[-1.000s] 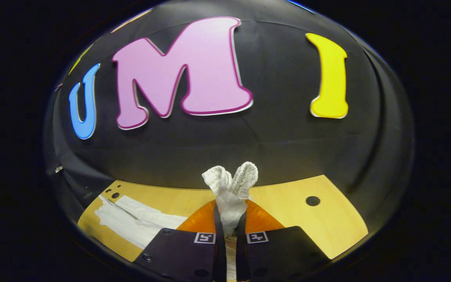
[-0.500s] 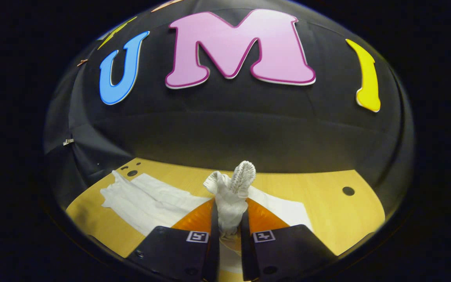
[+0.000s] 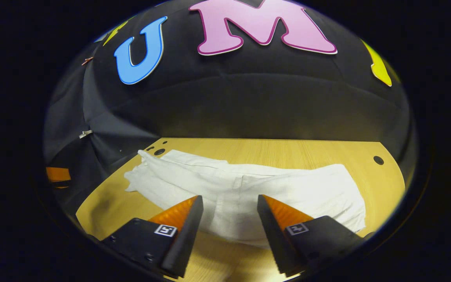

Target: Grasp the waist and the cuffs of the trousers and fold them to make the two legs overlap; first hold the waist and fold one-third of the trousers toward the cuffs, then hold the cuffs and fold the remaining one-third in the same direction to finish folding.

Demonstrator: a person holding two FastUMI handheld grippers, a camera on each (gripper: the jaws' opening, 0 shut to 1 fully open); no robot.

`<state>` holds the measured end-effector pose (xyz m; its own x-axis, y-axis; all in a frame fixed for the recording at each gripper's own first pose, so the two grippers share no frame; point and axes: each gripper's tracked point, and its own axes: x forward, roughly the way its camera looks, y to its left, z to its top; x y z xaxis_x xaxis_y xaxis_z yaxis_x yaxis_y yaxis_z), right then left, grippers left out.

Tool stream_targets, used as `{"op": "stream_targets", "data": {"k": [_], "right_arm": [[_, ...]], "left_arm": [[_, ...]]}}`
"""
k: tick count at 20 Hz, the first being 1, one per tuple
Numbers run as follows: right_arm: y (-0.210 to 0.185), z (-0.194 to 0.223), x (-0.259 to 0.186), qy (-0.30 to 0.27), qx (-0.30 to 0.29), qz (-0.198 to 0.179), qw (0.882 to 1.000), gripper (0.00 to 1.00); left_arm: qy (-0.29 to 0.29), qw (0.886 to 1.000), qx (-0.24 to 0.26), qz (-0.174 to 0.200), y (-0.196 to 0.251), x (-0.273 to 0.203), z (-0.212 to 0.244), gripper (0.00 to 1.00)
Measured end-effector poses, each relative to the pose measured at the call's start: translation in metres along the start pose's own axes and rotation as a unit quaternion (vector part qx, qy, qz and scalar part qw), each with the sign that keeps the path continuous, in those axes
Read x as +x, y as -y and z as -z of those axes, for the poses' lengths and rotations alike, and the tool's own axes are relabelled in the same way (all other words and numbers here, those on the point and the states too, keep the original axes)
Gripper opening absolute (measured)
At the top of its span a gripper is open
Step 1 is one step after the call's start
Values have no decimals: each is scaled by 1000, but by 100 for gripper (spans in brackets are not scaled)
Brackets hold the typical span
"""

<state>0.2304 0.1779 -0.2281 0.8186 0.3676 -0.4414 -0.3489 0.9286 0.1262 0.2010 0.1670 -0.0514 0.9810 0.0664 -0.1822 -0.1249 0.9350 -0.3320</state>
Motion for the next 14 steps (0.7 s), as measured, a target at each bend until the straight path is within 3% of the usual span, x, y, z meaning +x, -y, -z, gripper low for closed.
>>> {"op": "stream_targets", "data": {"k": [1,2,8,11,14], "right_arm": [[4,-1,-8,2,1,6,1000,97],[8,-1,-20,3,3,12,1000,100],[54,12,-116,-10,17,60,998,99],[73,37,-178,-25,38,98,994,99],[84,63,-232,-47,20,129,990,98]], "left_arm": [[3,1000,4,-2,-1,9,-4,96],[8,1000,9,-7,-3,20,-7,96],[-13,998,33,-58,-21,110,5,96],[-23,995,52,-76,-24,153,14,96],[-35,993,57,-95,-29,184,23,96]]}}
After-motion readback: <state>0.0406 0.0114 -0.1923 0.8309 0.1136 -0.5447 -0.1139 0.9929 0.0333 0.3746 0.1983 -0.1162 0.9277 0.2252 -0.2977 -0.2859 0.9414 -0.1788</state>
